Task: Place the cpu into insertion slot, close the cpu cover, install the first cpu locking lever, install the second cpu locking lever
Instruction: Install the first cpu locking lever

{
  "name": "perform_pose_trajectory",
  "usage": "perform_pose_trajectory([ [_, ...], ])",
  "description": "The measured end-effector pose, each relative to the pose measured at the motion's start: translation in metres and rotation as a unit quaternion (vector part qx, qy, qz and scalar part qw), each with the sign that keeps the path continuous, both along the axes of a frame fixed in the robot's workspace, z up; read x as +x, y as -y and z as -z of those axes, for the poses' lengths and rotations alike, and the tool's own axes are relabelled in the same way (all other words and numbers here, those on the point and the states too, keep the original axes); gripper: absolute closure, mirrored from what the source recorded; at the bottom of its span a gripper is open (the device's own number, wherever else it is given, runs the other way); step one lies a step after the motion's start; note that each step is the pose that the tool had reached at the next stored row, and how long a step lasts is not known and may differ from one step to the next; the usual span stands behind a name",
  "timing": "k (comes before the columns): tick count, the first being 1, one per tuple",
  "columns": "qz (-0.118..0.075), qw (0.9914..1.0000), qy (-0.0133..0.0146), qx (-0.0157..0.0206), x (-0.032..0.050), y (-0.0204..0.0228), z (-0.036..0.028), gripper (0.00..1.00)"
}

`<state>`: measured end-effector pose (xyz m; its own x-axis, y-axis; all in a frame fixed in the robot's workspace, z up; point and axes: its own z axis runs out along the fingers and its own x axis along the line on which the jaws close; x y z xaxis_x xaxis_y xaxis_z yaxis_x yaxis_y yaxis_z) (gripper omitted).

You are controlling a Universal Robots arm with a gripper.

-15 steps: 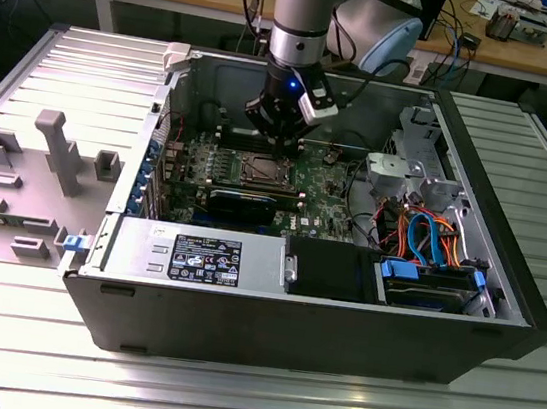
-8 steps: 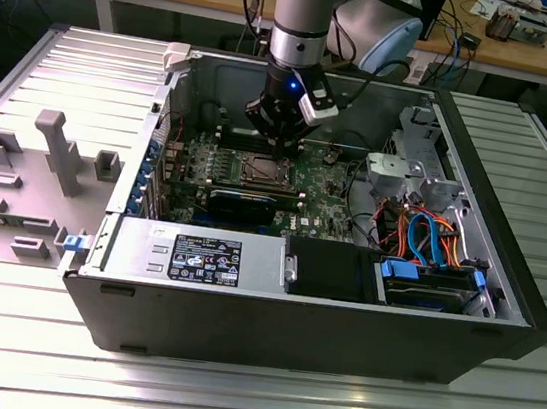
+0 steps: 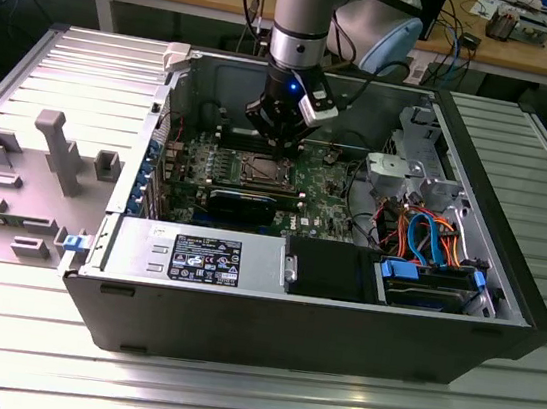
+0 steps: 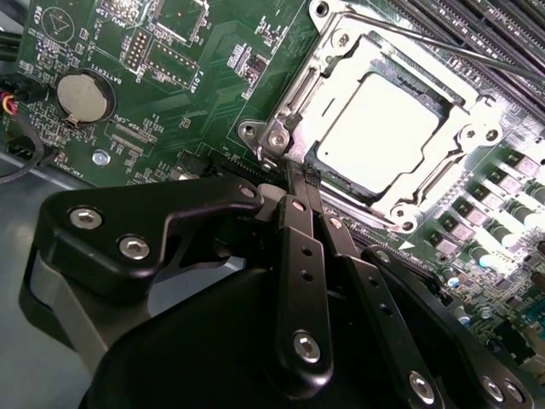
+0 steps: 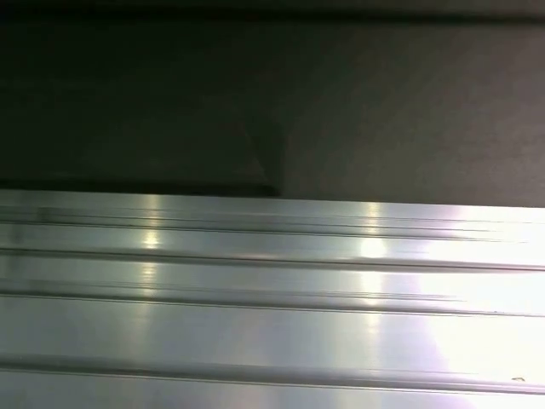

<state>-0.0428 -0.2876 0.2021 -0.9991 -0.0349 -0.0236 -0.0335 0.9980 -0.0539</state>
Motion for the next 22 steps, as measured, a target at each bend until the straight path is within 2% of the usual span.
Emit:
perform_pose_trajectory([
  [14, 0.000, 0.99998, 0.0000, 0.0069, 0.0000, -0.0017, 0.0001, 0.89],
  [19, 0.000, 0.99997, 0.0000, 0.0078, 0.0000, -0.0021, -0.0001, 0.89],
  [21, 0.000, 0.99997, 0.0003, 0.0083, 0.0001, -0.0022, -0.0024, 0.89],
  [22, 0.000, 0.99997, 0.0001, 0.0080, 0.0000, -0.0022, -0.0055, 0.89],
])
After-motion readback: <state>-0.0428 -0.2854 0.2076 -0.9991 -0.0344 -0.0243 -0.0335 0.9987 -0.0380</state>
